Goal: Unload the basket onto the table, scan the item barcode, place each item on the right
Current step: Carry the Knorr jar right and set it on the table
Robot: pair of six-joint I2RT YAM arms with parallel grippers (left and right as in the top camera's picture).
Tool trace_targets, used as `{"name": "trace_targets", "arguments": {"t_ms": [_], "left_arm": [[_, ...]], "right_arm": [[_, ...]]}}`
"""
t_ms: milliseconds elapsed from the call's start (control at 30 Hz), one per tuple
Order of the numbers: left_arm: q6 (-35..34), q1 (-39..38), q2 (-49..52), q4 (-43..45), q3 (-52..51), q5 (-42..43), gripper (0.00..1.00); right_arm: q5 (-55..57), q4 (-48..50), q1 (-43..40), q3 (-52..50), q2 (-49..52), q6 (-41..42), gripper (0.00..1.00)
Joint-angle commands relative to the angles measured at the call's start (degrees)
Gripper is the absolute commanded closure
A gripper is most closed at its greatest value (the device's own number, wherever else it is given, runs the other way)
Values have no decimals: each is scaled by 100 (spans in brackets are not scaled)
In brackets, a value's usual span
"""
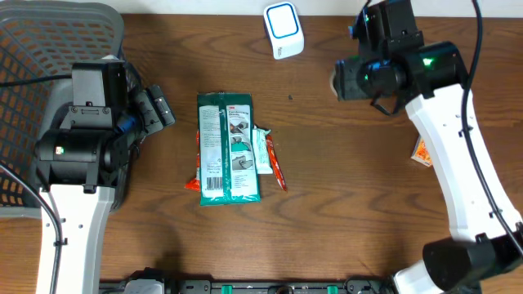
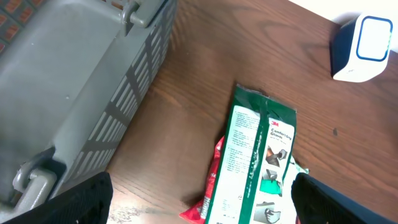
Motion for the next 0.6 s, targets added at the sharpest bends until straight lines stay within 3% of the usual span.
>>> {"name": "trace_targets", "arguments": {"t_ms": [0, 300, 567], "left_arm": [[74, 20, 0, -9, 44, -52, 8], [74, 20, 0, -9, 44, -52, 9], [74, 20, 0, -9, 44, -52, 9]], "right_arm": [[20, -24, -280, -560, 162, 122, 98], [20, 1617, -1338, -2940, 168, 308, 94], [72, 2356, -2352, -3866, 168, 304, 92]]}}
